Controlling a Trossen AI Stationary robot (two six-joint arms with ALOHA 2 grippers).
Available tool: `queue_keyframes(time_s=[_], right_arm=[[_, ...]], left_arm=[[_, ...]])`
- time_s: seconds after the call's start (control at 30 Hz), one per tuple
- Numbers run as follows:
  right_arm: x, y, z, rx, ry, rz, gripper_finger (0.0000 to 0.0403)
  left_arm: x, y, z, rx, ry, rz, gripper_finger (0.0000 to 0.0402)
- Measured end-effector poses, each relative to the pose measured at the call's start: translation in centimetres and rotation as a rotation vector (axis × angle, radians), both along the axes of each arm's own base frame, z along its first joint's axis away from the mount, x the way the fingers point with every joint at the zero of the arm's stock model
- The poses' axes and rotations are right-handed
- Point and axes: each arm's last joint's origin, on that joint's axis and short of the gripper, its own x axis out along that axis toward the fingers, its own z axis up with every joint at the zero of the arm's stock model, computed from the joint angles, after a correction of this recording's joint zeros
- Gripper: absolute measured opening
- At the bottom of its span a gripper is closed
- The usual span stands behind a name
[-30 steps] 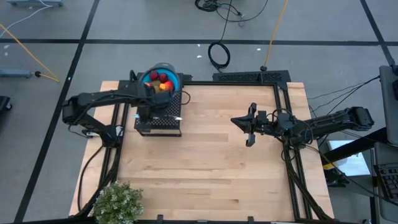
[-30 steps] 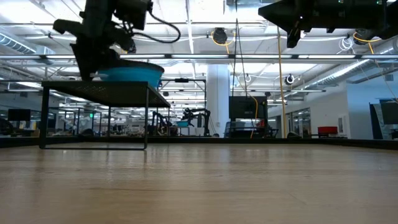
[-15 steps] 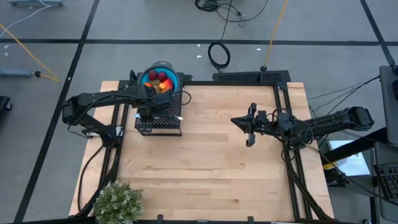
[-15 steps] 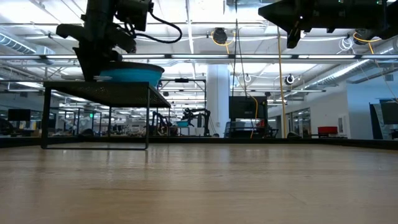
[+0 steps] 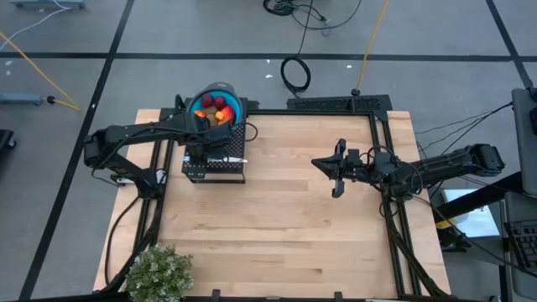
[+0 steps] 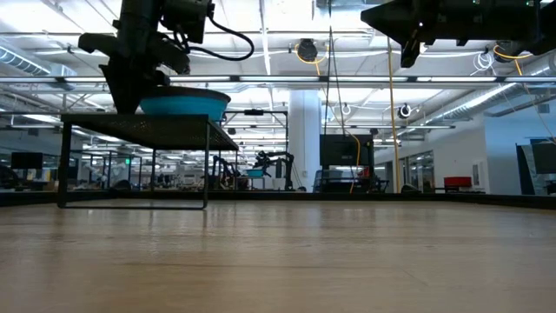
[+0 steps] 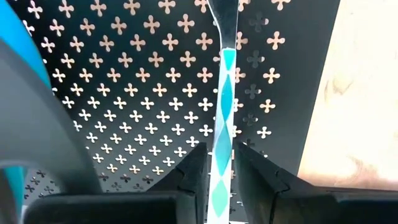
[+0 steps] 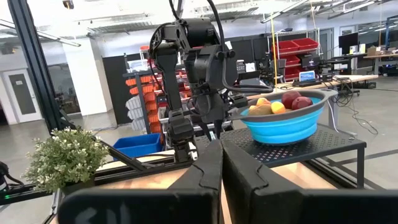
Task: Pick & Place Fruit
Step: Put the blue knife on the shelf, then return to Home Position
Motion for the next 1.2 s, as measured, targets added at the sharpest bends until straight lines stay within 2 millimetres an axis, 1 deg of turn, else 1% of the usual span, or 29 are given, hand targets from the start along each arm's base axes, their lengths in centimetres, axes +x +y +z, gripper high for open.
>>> queue_keyframes(time_s=[0.13, 0.23, 0.43, 0.6, 0.77, 0.83, 0.9, 1.03, 1.2], right_arm=[[0.0, 0.0, 0.0, 0.000, 0.000, 0.000, 0.0000], [0.0, 0.0, 0.0, 0.000, 0.000, 0.000, 0.0000], [0.0, 0.0, 0.0, 0.000, 0.000, 0.000, 0.0000], [0.0, 0.0, 0.0, 0.000, 0.000, 0.000, 0.0000], [0.0, 0.0, 0.0, 0.000, 0.000, 0.000, 0.0000], [0.0, 0.0, 0.0, 0.000, 0.000, 0.001, 0.0000], [0.0, 0.0, 0.0, -0.012, 0.002, -0.001, 0.0000], [0.0, 0.0, 0.0, -0.038, 0.005, -0.004, 0.0000], [0.0, 0.0, 0.0, -0.067, 0.012, -0.008, 0.0000]], left_arm=[[0.0, 0.0, 0.1, 0.002, 0.002, 0.000, 0.0082], [0.0, 0.1, 0.9, 0.023, -0.003, -0.001, 0.0081], [-0.1, 0.1, 4.3, 0.072, -0.037, 0.025, 0.0081], [0.3, -0.1, 7.2, 0.108, -0.158, 0.054, 0.0081], [0.1, -0.9, 10.3, 0.123, -0.303, 0.120, 0.0081], [-0.3, -1.4, 11.4, 0.110, -0.396, 0.146, 0.0081], [-0.8, -2.1, 12.7, 0.071, -0.537, 0.142, 0.0081], [-2.7, -3.2, 15.4, -0.001, -0.804, 0.114, 0.0081], [-6.2, -4.3, 17.9, -0.010, -1.004, 0.138, 0.0081]])
